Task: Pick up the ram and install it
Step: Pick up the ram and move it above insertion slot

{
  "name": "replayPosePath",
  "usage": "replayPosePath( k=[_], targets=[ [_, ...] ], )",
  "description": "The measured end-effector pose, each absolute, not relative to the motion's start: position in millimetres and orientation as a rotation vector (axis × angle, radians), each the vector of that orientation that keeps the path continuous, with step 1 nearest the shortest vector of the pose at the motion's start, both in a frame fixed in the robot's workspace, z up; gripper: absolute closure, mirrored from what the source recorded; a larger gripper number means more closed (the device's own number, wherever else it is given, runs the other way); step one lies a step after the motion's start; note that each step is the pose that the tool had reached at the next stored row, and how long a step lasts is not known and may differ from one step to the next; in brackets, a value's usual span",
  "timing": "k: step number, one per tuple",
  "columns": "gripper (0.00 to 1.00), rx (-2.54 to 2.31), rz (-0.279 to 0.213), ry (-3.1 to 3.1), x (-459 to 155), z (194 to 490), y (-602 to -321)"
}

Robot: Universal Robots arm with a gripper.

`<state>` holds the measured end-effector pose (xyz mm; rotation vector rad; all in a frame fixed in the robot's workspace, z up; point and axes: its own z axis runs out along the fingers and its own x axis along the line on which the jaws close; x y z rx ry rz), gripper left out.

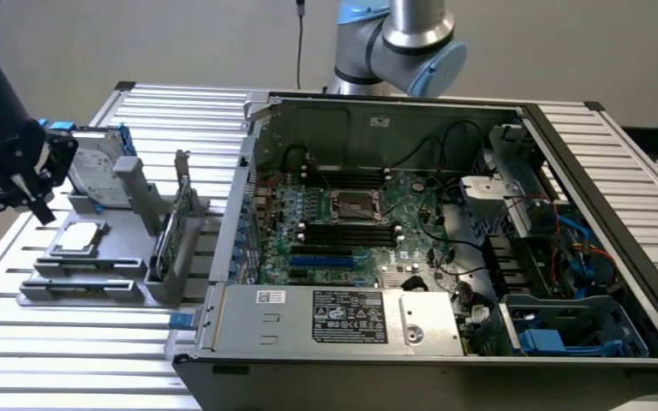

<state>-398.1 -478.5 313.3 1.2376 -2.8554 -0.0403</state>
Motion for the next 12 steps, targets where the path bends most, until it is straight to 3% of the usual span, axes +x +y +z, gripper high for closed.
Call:
replayPosePath(
  k=[12],
  targets=[
    [0.89,1.540,-0.036,-2.701,-398.1,305.6,-478.5]
  ],
)
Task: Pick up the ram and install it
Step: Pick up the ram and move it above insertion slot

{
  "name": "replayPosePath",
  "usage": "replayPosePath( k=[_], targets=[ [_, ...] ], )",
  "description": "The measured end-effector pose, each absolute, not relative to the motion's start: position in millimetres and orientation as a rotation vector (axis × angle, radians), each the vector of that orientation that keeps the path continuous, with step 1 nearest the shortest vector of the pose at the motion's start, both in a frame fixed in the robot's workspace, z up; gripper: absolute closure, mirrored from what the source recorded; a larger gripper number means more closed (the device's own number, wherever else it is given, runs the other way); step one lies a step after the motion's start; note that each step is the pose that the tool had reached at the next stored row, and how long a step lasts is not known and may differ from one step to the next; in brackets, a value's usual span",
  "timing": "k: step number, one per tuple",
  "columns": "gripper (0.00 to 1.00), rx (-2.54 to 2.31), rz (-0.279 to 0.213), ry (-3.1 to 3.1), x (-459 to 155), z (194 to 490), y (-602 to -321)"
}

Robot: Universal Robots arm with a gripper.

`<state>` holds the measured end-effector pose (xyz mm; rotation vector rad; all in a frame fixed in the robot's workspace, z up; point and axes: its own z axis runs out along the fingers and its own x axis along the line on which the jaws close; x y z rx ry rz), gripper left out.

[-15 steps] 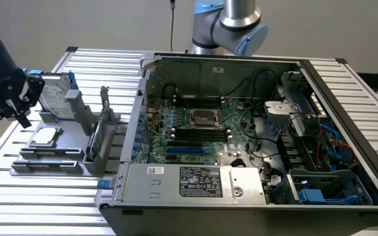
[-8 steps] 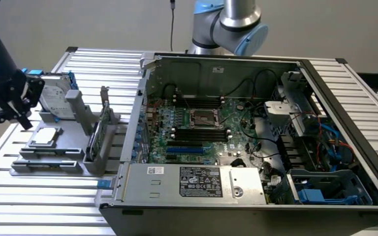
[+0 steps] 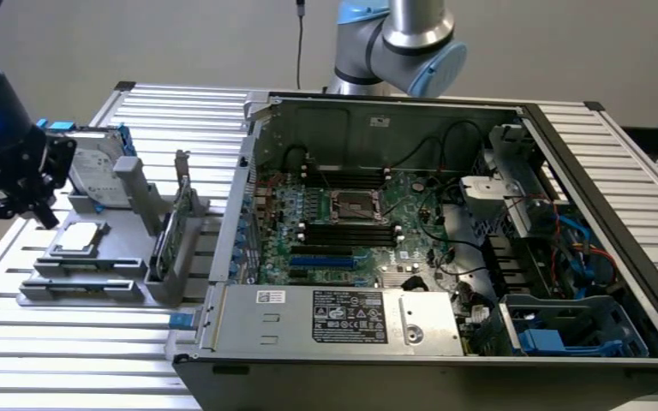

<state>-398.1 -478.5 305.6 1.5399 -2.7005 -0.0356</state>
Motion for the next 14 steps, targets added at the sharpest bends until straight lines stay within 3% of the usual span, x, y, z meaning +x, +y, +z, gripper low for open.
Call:
replayPosePath(
  k=[14],
  targets=[
    [0.89,1.868,-0.029,-2.482,-398,295,-479]
  ],
)
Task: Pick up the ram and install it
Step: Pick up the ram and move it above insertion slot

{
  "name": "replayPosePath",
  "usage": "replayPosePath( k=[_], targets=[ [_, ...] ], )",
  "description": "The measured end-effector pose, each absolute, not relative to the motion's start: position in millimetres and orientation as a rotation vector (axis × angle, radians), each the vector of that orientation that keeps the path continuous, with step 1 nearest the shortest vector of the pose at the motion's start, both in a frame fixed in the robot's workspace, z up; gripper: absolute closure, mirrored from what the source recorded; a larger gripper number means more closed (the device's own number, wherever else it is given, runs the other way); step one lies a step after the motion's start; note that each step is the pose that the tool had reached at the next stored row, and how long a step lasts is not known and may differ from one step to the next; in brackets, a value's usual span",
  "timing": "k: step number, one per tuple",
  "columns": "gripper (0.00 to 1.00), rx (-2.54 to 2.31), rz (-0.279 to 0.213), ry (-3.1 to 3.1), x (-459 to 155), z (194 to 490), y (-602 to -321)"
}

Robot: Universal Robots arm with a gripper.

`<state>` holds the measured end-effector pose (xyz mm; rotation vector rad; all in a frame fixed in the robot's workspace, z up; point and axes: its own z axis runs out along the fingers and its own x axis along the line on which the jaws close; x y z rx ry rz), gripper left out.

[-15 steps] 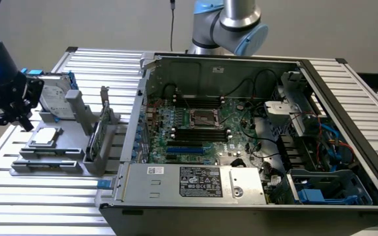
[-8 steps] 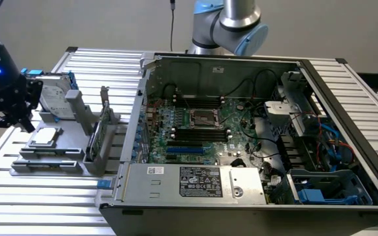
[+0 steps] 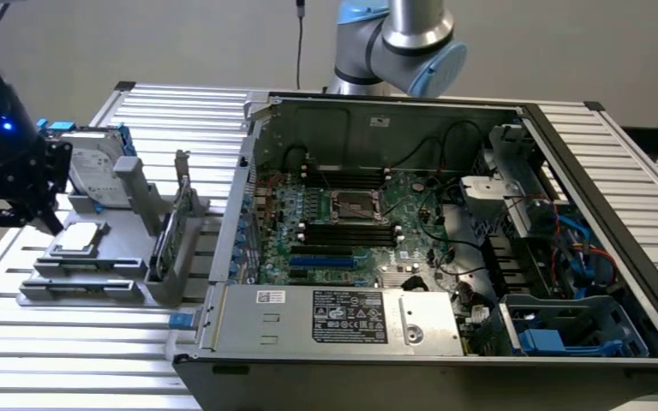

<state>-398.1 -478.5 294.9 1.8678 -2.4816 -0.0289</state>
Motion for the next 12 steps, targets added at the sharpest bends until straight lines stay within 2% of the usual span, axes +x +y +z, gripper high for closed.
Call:
replayPosePath(
  k=[12],
  targets=[
    [0.89,2.126,-0.023,-2.262,-398.1,285.1,-478.5]
  ],
)
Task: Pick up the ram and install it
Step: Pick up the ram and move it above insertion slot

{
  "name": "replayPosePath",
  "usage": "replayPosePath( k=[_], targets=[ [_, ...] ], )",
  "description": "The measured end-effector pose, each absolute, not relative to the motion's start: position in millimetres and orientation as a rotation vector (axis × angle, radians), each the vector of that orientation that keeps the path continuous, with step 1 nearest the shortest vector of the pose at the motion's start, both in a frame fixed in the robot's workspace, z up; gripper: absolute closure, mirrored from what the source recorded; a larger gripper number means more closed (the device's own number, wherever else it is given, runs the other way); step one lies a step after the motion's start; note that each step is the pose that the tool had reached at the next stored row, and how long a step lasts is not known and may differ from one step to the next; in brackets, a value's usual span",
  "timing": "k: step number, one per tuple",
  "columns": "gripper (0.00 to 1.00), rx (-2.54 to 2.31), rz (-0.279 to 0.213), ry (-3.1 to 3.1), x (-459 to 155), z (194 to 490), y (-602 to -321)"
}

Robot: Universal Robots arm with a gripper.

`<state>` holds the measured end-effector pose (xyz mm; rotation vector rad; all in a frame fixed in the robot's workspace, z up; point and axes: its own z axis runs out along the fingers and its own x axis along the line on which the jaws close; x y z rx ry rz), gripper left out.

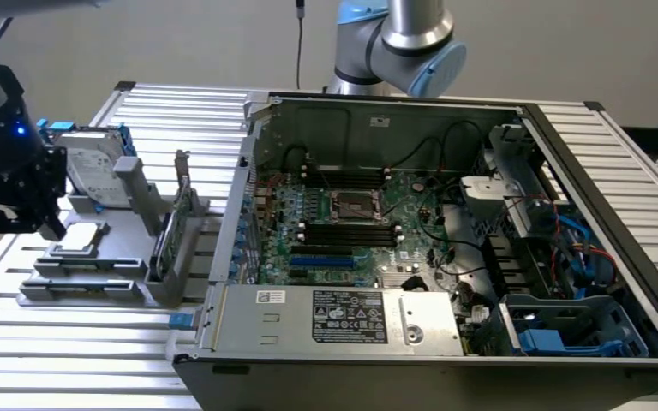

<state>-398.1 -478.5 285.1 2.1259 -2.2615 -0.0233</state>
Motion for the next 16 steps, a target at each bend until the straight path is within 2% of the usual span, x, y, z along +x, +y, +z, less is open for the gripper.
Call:
replayPosePath(
  k=[12,14,15,16],
  targets=[
    [0.88,2.184,-0.020,-2.206,-399,267,-481],
    [0.76,2.186,-0.020,-2.204,-399,263,-482],
    [0.76,2.187,-0.020,-2.203,-399,261,-483],
    [0.70,2.188,-0.020,-2.202,-399,259,-484]
  ],
)
